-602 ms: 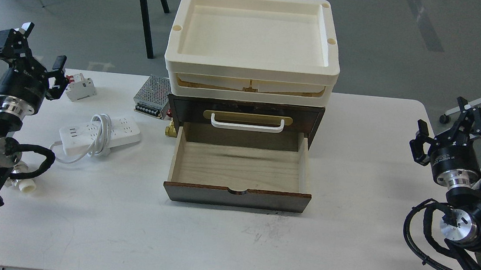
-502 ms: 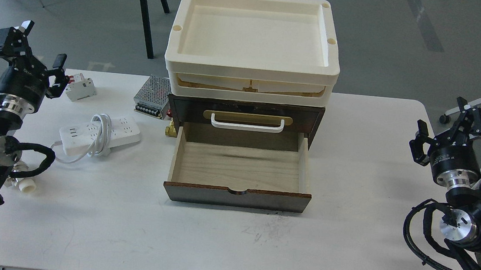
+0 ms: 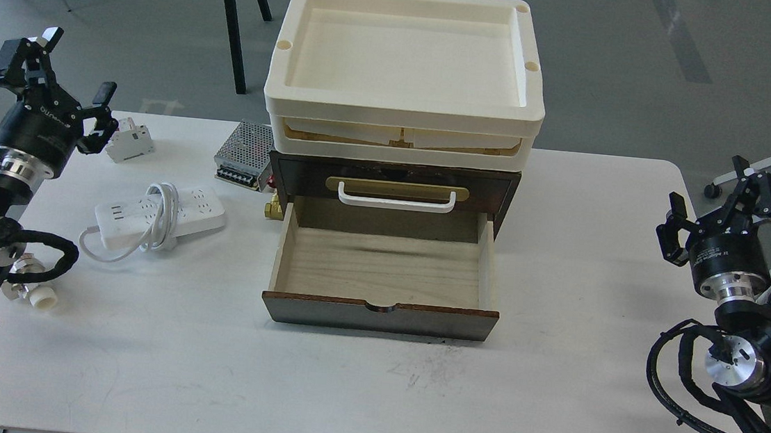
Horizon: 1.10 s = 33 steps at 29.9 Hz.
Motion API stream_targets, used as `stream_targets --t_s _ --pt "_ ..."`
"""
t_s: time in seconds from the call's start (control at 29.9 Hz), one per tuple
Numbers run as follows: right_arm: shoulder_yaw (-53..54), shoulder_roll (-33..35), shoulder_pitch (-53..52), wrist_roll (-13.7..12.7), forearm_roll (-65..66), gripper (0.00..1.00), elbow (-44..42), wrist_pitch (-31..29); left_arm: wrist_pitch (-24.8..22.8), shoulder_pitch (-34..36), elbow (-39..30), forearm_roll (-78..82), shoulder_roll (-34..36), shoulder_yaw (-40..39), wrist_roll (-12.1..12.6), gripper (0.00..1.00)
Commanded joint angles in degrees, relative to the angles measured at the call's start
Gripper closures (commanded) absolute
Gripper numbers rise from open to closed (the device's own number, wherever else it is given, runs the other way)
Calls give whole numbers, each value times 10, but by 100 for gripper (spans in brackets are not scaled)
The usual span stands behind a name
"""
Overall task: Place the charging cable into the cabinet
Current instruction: 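Move the left gripper toward the white power strip on the table, then lower the left gripper and grasp the white power strip with cable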
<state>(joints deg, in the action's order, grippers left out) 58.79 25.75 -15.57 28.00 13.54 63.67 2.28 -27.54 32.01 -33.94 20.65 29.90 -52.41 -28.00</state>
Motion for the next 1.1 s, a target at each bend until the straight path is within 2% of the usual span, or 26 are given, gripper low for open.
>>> stream_targets --t_s 0.0,0.07,0.17,0.27,0.37,0.5,0.64,0.84,1.07 --pt "0 0 0 0 0 3 1 0 11 2 -7 74 38 25 0 10" --pt "0 0 0 0 0 3 1 0 46 3 -7 135 50 41 0 17" --pt "0 0 0 0 0 3 1 0 117 10 -7 228 57 52 0 17" --pt "-1 0 0 0 0 3 1 0 152 13 -14 307 61 64 0 17" --pt "-2 0 0 0 0 3 1 0 164 16 -32 374 80 68 0 17" --pt "-3 0 0 0 0 3 1 0 177 17 -103 481 129 81 0 17" --pt "-3 0 0 0 0 3 1 0 187 17 -140 573 157 98 0 16" --pt "-3 0 0 0 0 3 1 -1 194 28 -138 692 151 145 0 16" --pt "-3 1 1 0 0 3 1 -1 253 37 -102 728 101 246 0 16"
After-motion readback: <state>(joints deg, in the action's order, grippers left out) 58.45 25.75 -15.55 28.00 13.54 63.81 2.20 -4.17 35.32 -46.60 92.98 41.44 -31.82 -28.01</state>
